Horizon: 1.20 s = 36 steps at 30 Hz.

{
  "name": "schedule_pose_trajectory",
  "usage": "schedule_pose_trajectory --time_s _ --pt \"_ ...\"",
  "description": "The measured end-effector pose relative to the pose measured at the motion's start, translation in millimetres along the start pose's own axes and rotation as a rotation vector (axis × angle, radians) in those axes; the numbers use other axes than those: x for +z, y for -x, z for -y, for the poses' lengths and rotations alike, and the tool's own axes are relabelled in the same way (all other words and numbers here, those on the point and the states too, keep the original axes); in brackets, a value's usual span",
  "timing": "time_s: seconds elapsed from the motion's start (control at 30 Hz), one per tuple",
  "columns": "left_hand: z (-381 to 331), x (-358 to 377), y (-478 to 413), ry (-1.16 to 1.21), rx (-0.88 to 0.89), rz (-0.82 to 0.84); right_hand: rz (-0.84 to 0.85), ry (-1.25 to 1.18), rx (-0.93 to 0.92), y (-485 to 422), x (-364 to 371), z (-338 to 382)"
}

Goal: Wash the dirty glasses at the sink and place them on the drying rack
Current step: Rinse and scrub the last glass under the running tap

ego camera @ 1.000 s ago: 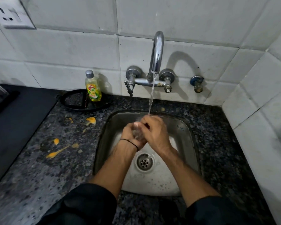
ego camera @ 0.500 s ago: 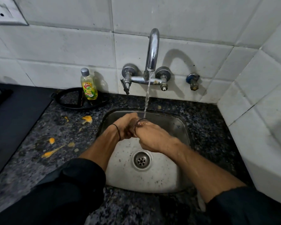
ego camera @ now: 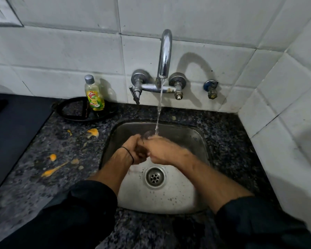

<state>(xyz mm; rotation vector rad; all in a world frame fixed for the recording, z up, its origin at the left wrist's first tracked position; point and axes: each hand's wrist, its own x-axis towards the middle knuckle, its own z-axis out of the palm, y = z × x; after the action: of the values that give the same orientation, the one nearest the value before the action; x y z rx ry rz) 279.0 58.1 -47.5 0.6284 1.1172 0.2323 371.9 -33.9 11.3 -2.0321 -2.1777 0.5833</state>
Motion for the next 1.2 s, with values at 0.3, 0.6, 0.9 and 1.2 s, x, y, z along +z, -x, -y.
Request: schedule_pose_trajectory --time_s 0.3,0.6,0.9,1.2 --pt "-4.3 9.2 -17.6 0.078 0.117 0.08 -0.123 -0.198 0.372 -7.9 -1.7 22.4" --pt "12.9 -1.6 -37.3 0.11 0.078 0.04 -0.031 -0.571 0.399 -18.8 9.3 14.2" --pt "-4.9 4.3 -30.5 -0.052 -0.013 0.026 -0.096 0.041 0.021 -6.3 19.4 -22.1" --pt "8.3 1.8 -44.4 0.164 0.277 0.078 -0.289 -1.515 0.595 -28.6 22.8 2.8"
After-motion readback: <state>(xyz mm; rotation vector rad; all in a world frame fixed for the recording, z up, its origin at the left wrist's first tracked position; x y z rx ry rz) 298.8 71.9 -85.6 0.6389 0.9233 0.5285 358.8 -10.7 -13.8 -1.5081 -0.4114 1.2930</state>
